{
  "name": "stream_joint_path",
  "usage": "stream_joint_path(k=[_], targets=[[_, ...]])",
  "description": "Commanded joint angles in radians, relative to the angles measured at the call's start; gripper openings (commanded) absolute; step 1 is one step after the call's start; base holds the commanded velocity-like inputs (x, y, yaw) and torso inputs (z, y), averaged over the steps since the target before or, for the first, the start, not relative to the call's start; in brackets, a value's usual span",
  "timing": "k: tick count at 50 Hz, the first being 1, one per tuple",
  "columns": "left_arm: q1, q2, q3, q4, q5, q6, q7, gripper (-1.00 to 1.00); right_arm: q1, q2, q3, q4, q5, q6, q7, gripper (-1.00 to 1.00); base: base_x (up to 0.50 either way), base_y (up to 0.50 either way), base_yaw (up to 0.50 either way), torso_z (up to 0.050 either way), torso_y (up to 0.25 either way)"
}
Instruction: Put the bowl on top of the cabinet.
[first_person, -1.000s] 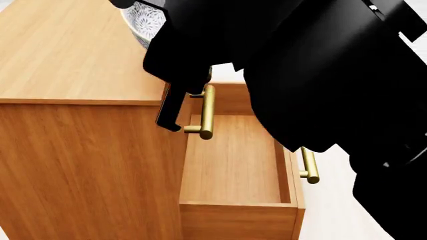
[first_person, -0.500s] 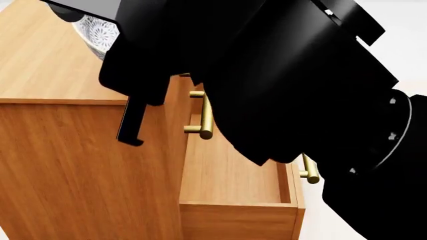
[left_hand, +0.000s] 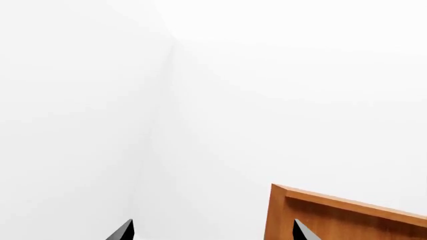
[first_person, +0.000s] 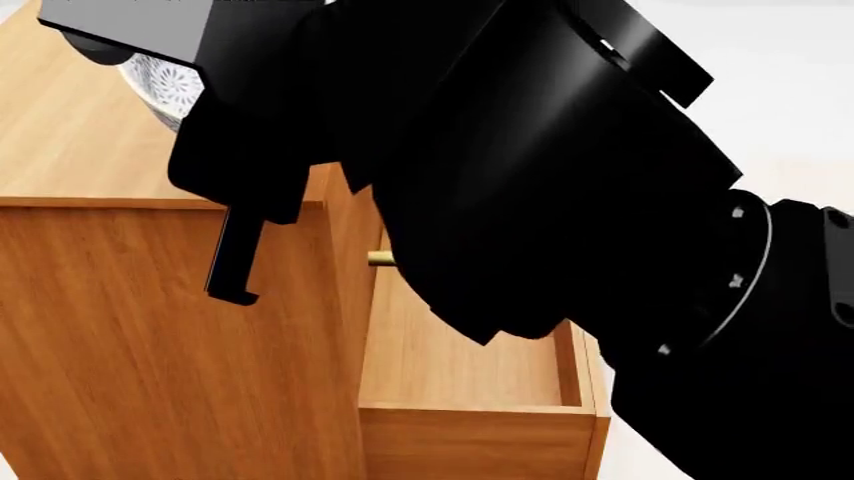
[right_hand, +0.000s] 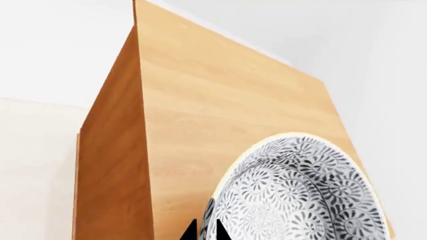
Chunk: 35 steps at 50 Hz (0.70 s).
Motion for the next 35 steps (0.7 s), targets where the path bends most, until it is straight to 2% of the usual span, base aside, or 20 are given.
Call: stream_joint_path(k=[1, 35], targets=[[0.003, 0.010, -0.013, -0.001, 0.002, 0.008, 0.008, 1.00, -0.009, -0.011, 0.009, 0.000, -0.025, -0.020, 0.005, -1.00, 0.00, 0.00, 0.00, 0.000, 0.000], [0.006, 0.005, -0.007, 0.004, 0.002, 0.009, 0.000, 1.00, -0.035, -0.001, -0.031, 0.015, -0.038, -0.031, 0.021, -1.00, 0.00, 0.00, 0.00, 0.000, 0.000]])
